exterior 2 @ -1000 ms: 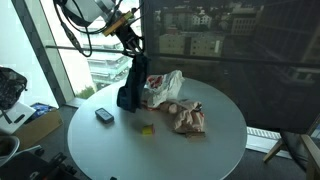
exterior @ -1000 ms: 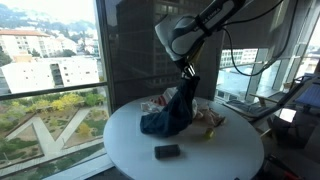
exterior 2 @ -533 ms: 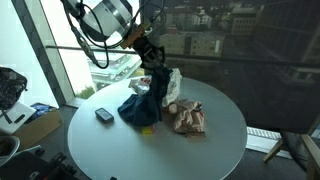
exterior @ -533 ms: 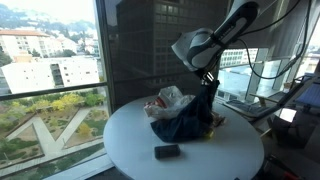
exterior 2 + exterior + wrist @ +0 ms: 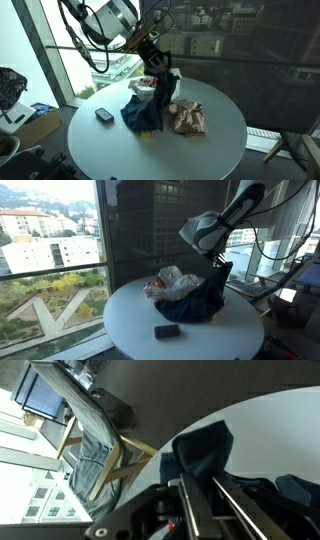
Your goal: Move the shirt to the right then pick it up
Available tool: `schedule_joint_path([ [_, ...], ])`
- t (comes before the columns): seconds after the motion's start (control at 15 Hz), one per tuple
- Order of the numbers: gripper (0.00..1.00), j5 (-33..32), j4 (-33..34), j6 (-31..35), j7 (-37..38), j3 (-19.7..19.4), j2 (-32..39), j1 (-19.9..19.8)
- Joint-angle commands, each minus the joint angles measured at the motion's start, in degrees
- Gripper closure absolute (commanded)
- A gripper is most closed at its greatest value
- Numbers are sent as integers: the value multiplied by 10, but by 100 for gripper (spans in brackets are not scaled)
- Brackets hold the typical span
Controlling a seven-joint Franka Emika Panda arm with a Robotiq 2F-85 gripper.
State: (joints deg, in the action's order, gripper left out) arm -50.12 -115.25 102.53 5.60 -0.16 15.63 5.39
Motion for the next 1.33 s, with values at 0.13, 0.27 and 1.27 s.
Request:
schedule_joint_path([
  [0.13,61,30,-37,-21,2,6,-46,-19],
  [0.27,47,37,-41,-17,8,6,-51,-21],
  [1.27,1,295,-97,138,116,49,-112,9],
])
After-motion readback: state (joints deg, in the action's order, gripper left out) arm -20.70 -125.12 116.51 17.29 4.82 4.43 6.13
